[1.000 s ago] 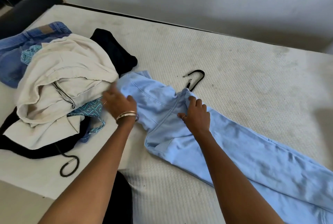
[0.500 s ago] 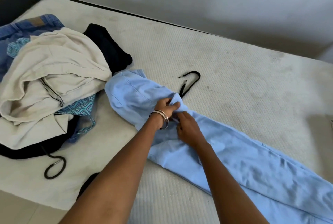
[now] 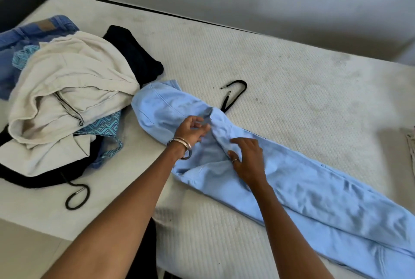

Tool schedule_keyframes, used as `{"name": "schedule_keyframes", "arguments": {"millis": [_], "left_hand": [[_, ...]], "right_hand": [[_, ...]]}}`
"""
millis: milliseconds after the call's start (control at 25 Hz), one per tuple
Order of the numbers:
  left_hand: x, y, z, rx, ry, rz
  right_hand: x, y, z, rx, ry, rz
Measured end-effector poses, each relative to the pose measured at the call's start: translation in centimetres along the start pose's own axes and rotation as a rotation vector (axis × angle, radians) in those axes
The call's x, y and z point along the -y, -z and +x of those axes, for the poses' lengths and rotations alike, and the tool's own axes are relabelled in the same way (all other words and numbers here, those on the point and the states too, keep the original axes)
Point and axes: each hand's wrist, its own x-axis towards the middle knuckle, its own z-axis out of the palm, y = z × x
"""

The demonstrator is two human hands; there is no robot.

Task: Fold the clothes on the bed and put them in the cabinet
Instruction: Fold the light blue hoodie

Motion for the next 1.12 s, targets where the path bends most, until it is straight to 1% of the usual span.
{"name": "schedule_keyframes", "arguments": {"millis": [40, 80, 120, 160, 200, 240, 280, 320, 360, 400, 480, 560, 600, 640, 720, 800, 840, 880, 920, 960, 1000, 1040, 1080, 1120], "left_hand": [[0.7, 1.2, -1.1, 0.036, -0.028, 0.136], [1.6, 2.6, -2.2, 0.119, -0.051, 0.319], [2.3, 3.9, -3.0, 0.224, -0.069, 0.534], [2.9, 5.0, -3.7, 0.321, -0.069, 0.71], [3.1, 5.7, -4.5, 0.399, -0.055, 0.804], [3.0, 6.0, -5.2, 0.462, -0.04, 0.867], [2.8, 6.0, -5.6, 0.495, -0.042, 0.965], [2.7, 5.9, -5.5, 0.463, -0.072, 1.103], [2.5, 5.7, -5.3, 0.389, -0.124, 1.222], [2.4, 5.4, -5.0, 0.281, -0.169, 1.283], [2.3, 4.6, -4.5, 0.096, -0.198, 1.306], [2.8, 3.2, -4.1, 0.031, -0.187, 1.336], [3.5, 2.6, -3.9, 0.021, -0.167, 1.351], [4.0, 2.2, -3.8, 0.021, -0.134, 1.351], [4.5, 2.3, -2.8, 0.039, -0.046, 1.297], [4.8, 2.5, -2.6, 0.059, -0.028, 1.267], [4.8, 2.7, -2.7, 0.055, -0.037, 1.263], [4.6, 2.9, -3.0, 0.063, -0.037, 1.241], [4.3, 3.1, -3.3, 0.06, -0.046, 1.187], [4.4, 3.3, -3.6, 0.007, -0.098, 1.088], [4.5, 3.5, -3.9, -0.098, -0.152, 0.909], [4.2, 3.7, -4.0, -0.269, -0.188, 0.663], [4.2, 4.1, -3.4, -0.493, -0.171, 0.409], [3.9, 4.6, -2.7, -0.686, -0.083, 0.221]], "right_hand": [[0.8, -0.4, -0.5, 0.037, 0.084, 0.023], [2.1, -0.8, -1.1, 0.188, 0.136, 0.012], [3.3, -1.2, -1.6, 0.383, 0.167, -0.067], [4.3, -1.6, -1.9, 0.546, 0.19, -0.216], [5.0, -1.9, -1.8, 0.622, 0.211, -0.362], [5.7, -1.8, -1.5, 0.626, 0.226, -0.442], [6.0, -1.6, -1.0, 0.592, 0.219, -0.459], [6.1, -1.4, -0.6, 0.54, 0.186, -0.429], [5.9, -1.2, -0.4, 0.484, 0.131, -0.373], [5.6, -1.2, -0.2, 0.413, 0.071, -0.3], [4.7, -1.5, -0.2, 0.184, 0.051, -0.245], [3.7, -2.2, -0.6, -0.014, 0.064, -0.222], [3.2, -2.5, -0.9, -0.042, 0.073, -0.199], [2.6, -2.6, -1.2, 0.004, 0.08, -0.228], [0.9, -3.1, -2.0, 0.189, 0.108, -0.394], [-0.5, -3.2, -2.6, 0.35, 0.082, -0.516], [-0.7, -3.3, -2.4, 0.39, 0.059, -0.518], [-0.5, -3.2, -2.1, 0.405, 0.026, -0.467], [0.0, -3.0, -1.9, 0.38, -0.011, -0.387], [0.4, -2.7, -1.8, 0.294, -0.036, -0.284], [0.8, -2.3, -1.8, 0.148, -0.047, -0.172], [1.4, -2.0, -1.5, 0.005, -0.052, -0.077], [1.9, -1.9, -1.2, -0.098, -0.047, -0.029], [2.5, -2.1, -1.0, -0.155, -0.045, -0.02]]}}
